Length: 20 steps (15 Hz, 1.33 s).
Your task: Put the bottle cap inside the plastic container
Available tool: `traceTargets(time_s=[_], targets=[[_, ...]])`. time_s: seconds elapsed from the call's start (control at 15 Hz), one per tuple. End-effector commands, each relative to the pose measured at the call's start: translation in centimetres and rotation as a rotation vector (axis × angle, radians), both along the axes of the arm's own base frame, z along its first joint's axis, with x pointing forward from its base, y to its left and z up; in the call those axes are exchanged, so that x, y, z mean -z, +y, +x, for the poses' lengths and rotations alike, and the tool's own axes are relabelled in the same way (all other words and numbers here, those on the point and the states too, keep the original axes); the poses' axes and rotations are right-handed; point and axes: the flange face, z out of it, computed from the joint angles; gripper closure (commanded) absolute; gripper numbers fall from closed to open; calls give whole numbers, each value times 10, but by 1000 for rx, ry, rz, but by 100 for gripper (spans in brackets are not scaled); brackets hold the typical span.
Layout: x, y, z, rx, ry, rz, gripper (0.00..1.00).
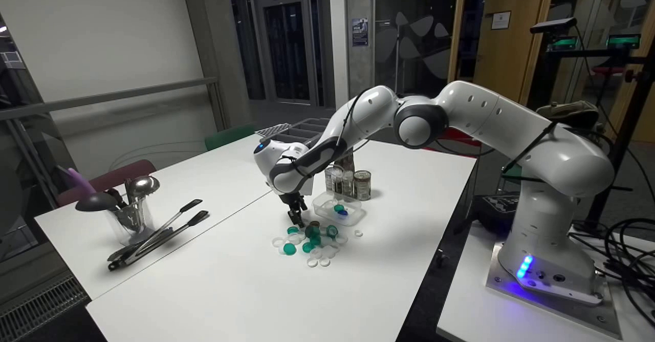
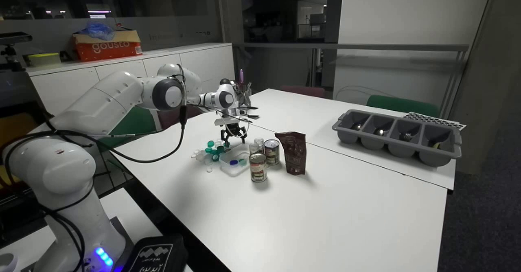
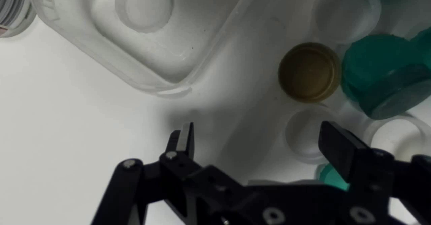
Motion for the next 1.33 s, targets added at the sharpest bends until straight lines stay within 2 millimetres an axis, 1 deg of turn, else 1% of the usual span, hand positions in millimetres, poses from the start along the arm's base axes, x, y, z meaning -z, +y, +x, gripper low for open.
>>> traceTargets(time_s=[0.0,0.07,0.13,0.2,0.47,0.53,0.73,1.27], targets=[[3,-9,1,4,0,11,19],[4,-10,1,5,1,11,27],[4,-11,2,7,0,13,32],[4,-12,2,8,-1,13,41],[3,-12,2,9,-4,14,71],[3,-12,2,9,-4,14,80],[0,-12,3,7,-8,18,100],[-12,-1,-1,9,-37,22,100]])
